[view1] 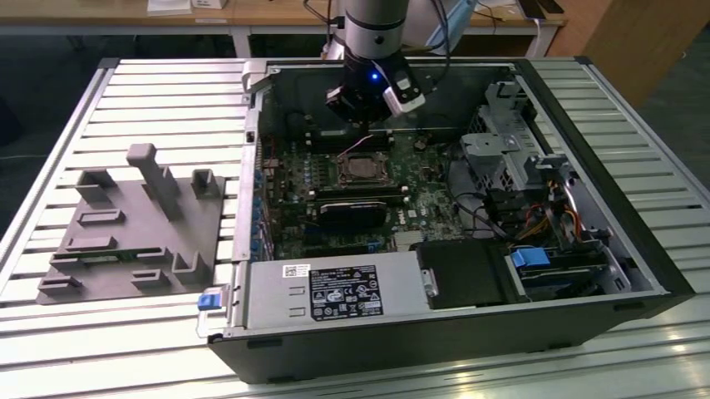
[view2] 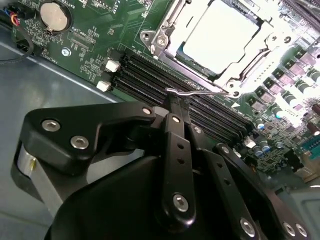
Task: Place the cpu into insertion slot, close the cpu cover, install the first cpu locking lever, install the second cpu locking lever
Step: 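Install the first cpu locking lever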
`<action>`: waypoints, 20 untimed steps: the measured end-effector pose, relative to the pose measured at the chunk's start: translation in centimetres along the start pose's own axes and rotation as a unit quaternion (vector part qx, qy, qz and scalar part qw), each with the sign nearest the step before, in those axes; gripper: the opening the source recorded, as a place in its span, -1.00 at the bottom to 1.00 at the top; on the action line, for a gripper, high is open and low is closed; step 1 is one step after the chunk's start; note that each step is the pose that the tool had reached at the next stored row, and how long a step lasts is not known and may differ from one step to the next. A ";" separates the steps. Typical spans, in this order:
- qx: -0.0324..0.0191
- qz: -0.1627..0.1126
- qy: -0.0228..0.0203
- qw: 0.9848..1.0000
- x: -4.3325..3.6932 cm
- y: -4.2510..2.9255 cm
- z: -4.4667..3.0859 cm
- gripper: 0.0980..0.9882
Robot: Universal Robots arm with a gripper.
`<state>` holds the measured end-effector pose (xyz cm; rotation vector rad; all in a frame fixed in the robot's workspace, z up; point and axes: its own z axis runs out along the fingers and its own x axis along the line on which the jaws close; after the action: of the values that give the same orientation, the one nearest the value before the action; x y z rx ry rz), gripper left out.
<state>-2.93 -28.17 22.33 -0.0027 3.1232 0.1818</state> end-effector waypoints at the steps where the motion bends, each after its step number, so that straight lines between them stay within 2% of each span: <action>1: 0.000 0.000 0.000 1.000 0.00 0.00 -0.05 -0.98; 9: -0.001 0.000 0.000 1.000 -0.01 0.07 -0.59 -0.98; 13: -0.009 0.000 0.000 1.000 -0.01 0.23 -0.64 -0.98; 14: -0.009 0.000 0.000 1.000 -0.01 0.24 -0.63 -0.98; 20: -0.009 0.000 0.000 1.000 0.19 0.06 -0.66 -0.98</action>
<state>-3.13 -28.19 22.99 -0.0027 3.1214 0.2111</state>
